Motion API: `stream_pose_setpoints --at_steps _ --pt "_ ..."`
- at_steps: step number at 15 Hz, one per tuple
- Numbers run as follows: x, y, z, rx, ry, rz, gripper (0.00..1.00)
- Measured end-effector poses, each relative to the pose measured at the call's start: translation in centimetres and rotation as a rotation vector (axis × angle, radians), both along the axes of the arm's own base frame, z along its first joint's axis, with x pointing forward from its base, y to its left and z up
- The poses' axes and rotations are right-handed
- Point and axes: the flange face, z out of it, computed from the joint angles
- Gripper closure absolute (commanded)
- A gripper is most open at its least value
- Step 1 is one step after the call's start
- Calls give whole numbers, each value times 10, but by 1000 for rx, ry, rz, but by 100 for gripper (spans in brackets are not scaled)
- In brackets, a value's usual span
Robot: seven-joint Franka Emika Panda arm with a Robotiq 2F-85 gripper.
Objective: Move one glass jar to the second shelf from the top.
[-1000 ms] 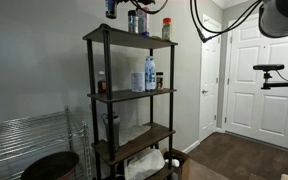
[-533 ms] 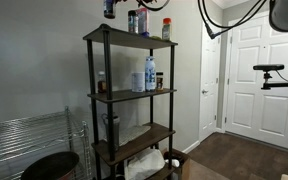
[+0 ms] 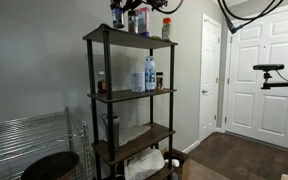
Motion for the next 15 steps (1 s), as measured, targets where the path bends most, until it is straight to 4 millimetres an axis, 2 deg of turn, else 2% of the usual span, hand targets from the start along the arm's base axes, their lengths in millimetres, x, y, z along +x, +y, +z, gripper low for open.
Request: stream_pose_setpoints --at_steps 6,15 --pt "-15 -32 -25 -51 127 -16 70" --pt "-21 -54 -50 -133 328 1 70"
